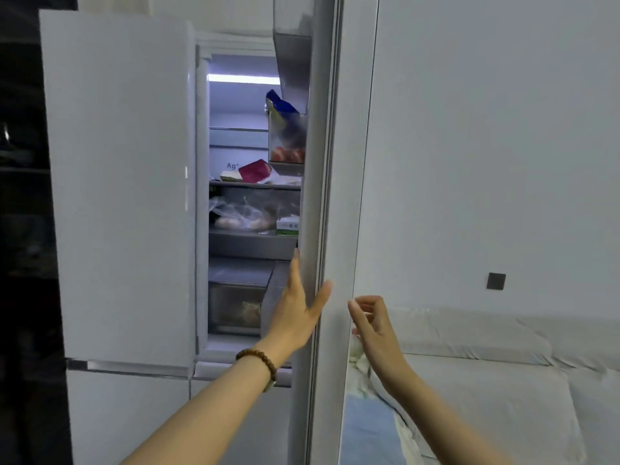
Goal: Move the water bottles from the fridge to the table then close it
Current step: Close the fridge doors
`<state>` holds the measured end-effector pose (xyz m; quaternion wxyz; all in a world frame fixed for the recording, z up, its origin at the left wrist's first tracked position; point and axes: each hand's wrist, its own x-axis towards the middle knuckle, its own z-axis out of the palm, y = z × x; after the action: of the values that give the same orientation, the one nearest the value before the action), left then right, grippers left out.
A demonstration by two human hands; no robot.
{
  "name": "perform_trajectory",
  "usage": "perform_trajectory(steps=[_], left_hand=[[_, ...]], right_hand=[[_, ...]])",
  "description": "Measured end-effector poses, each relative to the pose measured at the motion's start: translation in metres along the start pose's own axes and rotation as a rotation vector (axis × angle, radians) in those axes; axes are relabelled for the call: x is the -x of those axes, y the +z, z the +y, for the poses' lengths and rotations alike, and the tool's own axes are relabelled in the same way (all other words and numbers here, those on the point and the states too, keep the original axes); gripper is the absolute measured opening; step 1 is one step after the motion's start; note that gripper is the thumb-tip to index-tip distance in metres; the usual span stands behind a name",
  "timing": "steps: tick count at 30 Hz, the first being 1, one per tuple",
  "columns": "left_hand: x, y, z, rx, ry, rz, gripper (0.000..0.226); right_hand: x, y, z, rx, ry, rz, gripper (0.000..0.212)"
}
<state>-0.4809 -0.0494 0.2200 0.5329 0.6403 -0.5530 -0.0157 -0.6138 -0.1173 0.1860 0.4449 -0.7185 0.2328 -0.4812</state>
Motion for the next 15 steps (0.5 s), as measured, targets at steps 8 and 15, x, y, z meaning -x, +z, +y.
perform_trajectory(steps=[8, 15], left_hand=[[-0.015, -0.1, -0.067, 0.126, -0.081, -0.017, 0.095], [-0.046, -0.156, -0.124, 0.154, -0.188, 0.003, 0.087]], right_hand=[[-0.029, 0.122, -0.006, 0.038, -0.101, -0.183, 0.05], [-0.068, 0.202, 0.008, 0.24, -0.177, -0.25, 0.049]])
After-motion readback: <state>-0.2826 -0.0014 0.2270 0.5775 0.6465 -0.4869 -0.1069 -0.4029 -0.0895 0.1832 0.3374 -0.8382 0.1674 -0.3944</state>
